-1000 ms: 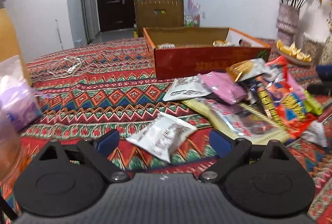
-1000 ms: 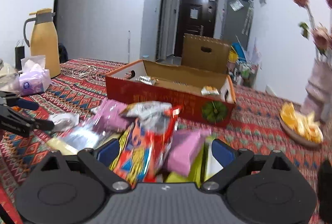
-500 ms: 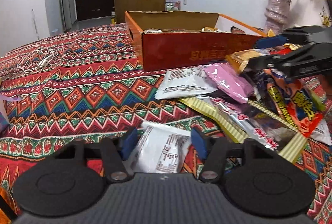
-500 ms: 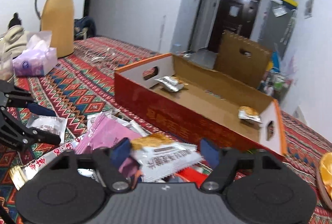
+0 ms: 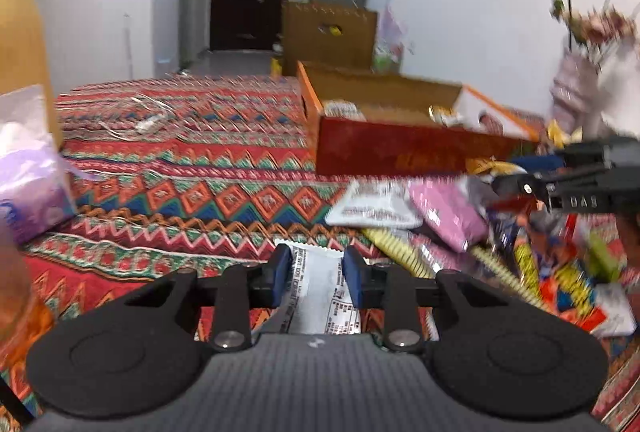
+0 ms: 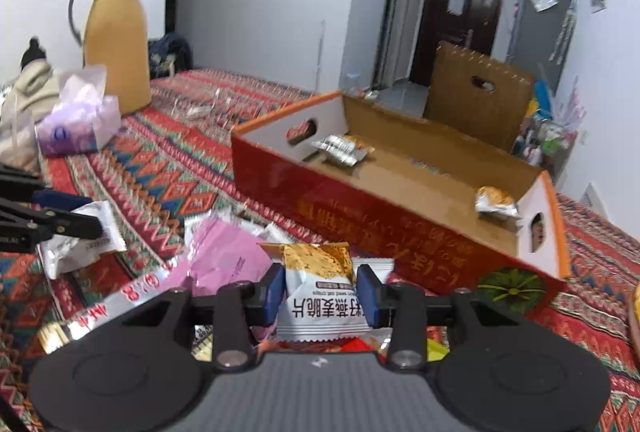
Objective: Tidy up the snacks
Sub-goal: 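Grasp a white packet with the left tool while the right tool grasps a gold packet, then carry both held packets over the orange box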
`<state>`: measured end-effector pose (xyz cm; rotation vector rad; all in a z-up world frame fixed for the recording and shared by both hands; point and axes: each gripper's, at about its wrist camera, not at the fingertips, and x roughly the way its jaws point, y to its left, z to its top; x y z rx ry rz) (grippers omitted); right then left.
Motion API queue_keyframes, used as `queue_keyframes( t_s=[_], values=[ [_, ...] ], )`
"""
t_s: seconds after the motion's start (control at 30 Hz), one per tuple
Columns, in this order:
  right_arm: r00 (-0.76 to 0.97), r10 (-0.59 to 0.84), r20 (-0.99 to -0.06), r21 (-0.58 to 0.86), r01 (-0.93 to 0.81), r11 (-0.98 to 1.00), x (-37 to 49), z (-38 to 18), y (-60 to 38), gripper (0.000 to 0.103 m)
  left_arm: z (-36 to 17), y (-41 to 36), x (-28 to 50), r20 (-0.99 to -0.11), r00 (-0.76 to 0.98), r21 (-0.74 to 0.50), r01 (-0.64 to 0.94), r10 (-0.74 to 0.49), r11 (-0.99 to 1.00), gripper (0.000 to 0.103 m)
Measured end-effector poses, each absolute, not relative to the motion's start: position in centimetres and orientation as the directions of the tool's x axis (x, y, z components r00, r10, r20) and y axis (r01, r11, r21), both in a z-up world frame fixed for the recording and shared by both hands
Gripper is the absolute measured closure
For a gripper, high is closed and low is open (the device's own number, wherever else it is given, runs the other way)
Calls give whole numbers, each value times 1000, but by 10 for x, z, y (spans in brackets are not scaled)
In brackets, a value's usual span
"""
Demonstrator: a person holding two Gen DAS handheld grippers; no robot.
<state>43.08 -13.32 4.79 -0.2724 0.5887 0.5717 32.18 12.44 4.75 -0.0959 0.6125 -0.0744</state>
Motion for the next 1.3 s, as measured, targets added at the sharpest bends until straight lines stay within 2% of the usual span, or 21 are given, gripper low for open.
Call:
queue_keyframes(
  t_s=[0.17,0.33,0.5,0.77,1.03,1.3],
  values=[
    [772,416,-480,-46,-496,867,401,74,-162,67,76,116,290,-488,871,-146,-14,-60,989,73],
    [827,392,-403,-21,-436,900,353,93,-193,68,98,95,261,-412,908,-165,7,-75,986,73],
    [846,377,-376,-2,-407,913,309,97,-220,68,113,70,242,-364,926,-173,42,-103,984,73],
    [860,364,-358,25,-381,924,281,97,-246,68,125,36,239,-335,930,-139,107,-148,984,73],
    [866,363,-345,29,-377,926,307,104,-253,68,138,22,283,-323,934,-91,129,-152,987,73],
    [861,383,-336,19,-400,916,392,129,-251,68,166,26,385,-288,949,-68,111,-126,991,73]
  ],
)
